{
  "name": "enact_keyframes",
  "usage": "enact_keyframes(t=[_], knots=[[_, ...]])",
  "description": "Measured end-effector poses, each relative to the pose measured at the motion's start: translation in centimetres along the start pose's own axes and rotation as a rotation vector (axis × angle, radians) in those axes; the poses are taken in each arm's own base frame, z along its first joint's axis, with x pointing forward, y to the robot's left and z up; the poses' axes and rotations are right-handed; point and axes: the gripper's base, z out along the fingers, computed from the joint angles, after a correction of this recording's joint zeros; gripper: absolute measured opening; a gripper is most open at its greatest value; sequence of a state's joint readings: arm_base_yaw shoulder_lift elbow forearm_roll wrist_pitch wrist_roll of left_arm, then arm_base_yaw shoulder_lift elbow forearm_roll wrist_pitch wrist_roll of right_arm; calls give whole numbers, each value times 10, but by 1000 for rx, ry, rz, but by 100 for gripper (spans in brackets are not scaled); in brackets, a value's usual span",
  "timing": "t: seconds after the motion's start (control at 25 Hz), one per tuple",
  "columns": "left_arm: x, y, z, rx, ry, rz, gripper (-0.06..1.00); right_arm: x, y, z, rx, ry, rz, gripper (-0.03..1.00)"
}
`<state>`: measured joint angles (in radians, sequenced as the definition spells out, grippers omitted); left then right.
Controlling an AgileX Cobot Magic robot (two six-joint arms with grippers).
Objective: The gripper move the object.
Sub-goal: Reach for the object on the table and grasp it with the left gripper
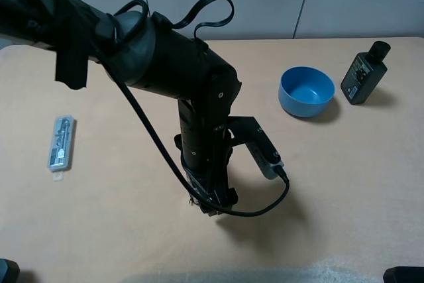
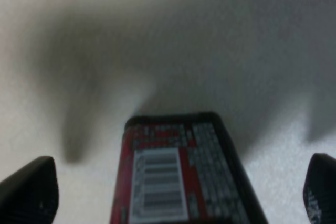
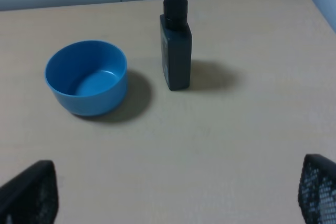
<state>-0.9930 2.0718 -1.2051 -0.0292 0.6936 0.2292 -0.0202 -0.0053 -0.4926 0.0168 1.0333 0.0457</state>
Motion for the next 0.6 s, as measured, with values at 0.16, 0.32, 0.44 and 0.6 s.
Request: enact_keyframes(t=[0.16,0.32,0.44,0.6], knots=[[-1,0,6,1,5,-1,89,0,0,0,0,0,0,69],[-1,0,8,2,11,-1,84,0,0,0,0,0,0,69],[-1,0,8,2,11,-1,78,0,0,0,0,0,0,69],[-1,0,8,2,11,-2,70,0,0,0,0,0,0,69]])
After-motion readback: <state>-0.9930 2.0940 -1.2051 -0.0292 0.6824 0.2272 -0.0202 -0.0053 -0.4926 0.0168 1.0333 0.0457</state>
